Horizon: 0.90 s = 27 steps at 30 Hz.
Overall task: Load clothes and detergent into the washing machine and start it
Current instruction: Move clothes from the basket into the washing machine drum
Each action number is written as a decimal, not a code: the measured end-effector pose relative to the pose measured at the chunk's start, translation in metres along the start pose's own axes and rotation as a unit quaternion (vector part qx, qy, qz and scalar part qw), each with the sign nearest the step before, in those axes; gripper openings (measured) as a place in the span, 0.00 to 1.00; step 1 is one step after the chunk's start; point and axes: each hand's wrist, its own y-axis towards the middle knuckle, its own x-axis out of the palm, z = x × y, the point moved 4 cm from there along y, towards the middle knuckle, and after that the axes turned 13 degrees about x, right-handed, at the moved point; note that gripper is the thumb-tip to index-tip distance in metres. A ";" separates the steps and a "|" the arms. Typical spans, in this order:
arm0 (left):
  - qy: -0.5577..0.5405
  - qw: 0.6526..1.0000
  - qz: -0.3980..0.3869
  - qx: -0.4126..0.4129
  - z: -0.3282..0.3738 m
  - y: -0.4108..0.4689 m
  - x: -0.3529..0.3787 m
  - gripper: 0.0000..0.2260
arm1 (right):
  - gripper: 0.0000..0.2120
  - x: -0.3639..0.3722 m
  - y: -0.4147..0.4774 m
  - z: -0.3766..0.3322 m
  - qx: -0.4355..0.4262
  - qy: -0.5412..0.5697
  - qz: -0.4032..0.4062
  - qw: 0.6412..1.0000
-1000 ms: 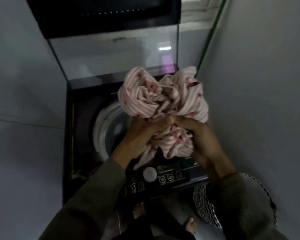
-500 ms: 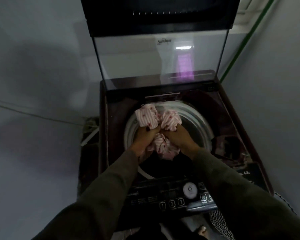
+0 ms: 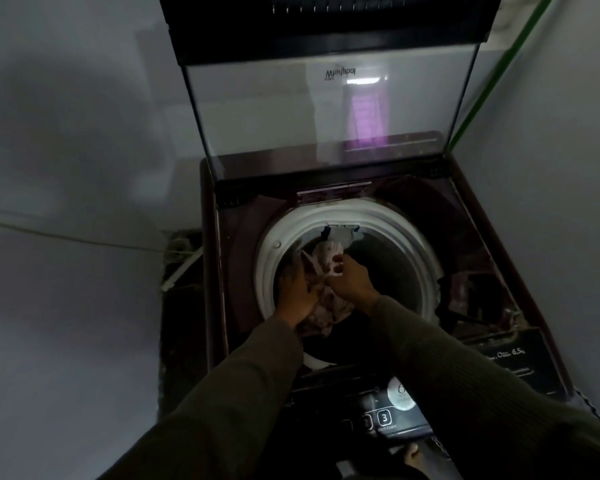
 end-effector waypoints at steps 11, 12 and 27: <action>0.244 0.962 -0.070 0.102 0.023 -0.014 0.011 0.29 | 0.16 -0.007 -0.023 0.014 -0.087 -0.092 -0.001 0.992; 0.265 0.954 -0.075 0.119 0.027 -0.015 0.014 0.29 | 0.15 -0.013 -0.029 0.016 -0.098 -0.100 0.007 0.990; 0.357 0.878 -0.124 0.294 0.185 -0.043 0.094 0.33 | 0.31 -0.149 -0.085 0.143 -0.108 -0.230 0.244 0.936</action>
